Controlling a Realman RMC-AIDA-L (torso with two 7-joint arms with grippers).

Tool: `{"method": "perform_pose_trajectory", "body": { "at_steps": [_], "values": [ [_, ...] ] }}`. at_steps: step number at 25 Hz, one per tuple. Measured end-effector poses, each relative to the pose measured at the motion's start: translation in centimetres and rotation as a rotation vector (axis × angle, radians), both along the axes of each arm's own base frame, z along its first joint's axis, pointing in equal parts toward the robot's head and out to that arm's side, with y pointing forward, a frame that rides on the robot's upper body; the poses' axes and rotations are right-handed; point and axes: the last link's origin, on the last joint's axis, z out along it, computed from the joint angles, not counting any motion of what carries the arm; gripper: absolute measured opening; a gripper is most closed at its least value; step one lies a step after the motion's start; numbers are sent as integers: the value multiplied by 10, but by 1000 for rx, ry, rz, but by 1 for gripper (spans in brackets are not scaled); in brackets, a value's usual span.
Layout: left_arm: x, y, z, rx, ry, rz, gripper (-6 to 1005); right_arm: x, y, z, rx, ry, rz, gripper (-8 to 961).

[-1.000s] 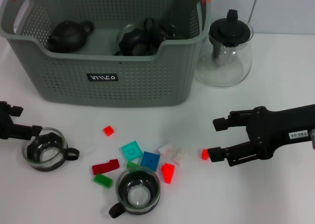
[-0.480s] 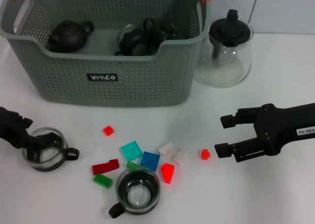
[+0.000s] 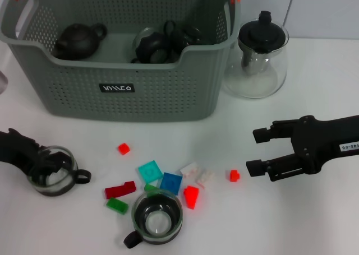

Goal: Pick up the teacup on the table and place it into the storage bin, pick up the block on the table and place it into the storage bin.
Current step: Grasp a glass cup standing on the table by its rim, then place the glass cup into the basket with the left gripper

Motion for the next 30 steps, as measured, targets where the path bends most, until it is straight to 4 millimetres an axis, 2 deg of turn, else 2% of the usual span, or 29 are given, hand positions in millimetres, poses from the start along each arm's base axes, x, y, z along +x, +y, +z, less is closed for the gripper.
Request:
{"method": "perform_pose_trajectory", "body": {
  "at_steps": [3, 14, 20, 23, 26, 30],
  "values": [
    [-1, -1, 0, -1, 2, 17, 580, 0, 0, 1, 3, 2, 0, 941],
    [0, -3, 1, 0, 3, 46, 100, 0, 1, 3, 13, 7, 1, 940],
    [1, -3, 7, 29, -27, 82, 50, 4, 2, 9, 23, 9, -6, 940],
    [15, -5, 15, 28, -105, 90, 50, 7, 1, 15, 24, 10, -13, 940],
    [39, -7, 25, 15, -252, 68, 50, 12, 1, 24, 30, 21, -30, 940],
    [83, -6, 38, -40, -494, -18, 50, 22, 1, 37, 42, 37, -60, 940]
  ]
}}
